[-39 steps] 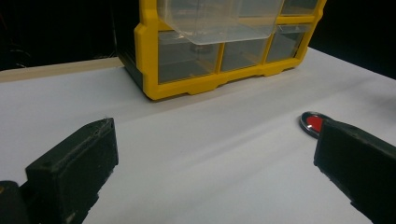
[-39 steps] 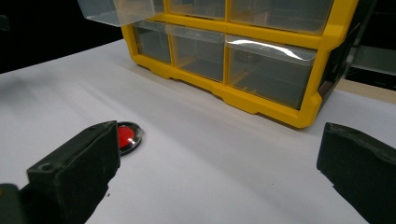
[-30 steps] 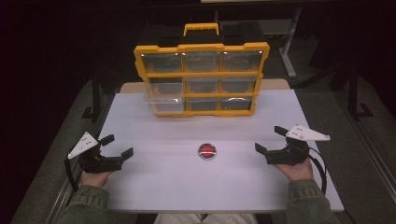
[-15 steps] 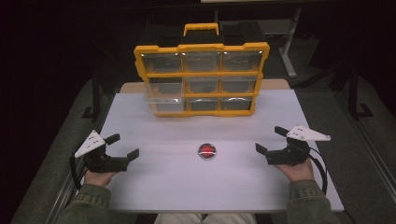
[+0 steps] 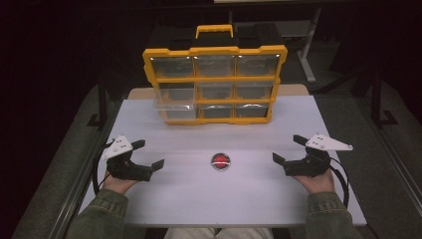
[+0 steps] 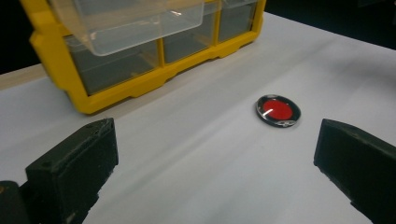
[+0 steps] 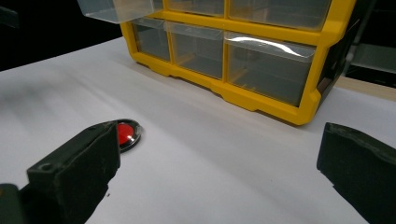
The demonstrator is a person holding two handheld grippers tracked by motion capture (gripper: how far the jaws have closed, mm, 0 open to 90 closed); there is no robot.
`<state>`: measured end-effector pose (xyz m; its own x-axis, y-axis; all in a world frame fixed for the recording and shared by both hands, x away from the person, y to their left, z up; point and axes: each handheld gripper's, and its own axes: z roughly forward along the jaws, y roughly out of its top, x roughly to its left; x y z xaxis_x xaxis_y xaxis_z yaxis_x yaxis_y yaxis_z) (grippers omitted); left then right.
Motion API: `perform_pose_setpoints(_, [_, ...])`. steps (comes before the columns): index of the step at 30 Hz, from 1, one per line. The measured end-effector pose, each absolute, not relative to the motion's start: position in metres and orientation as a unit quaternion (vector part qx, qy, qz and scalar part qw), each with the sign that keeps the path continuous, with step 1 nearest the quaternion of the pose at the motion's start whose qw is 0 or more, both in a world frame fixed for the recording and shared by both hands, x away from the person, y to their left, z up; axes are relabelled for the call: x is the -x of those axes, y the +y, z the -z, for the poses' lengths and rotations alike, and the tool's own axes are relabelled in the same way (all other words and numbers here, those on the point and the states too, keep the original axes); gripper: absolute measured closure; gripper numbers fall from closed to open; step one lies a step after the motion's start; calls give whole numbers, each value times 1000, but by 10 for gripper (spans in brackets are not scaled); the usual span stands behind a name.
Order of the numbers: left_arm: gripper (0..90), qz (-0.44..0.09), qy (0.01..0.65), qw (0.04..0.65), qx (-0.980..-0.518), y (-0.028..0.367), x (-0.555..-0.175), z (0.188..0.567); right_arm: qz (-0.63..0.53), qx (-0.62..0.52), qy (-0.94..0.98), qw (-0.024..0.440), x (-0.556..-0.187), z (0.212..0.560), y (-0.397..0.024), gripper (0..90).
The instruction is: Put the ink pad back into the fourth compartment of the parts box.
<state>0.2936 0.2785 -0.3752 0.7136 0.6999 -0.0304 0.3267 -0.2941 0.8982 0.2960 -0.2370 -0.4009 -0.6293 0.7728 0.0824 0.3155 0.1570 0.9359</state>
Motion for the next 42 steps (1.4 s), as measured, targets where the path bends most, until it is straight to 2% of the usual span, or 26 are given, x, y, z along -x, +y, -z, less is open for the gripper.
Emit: perform_pose_setpoints(42, [0,-137,259,453,-842,203,-330,377,-531,-376,728,215,-294,402,-239,0])
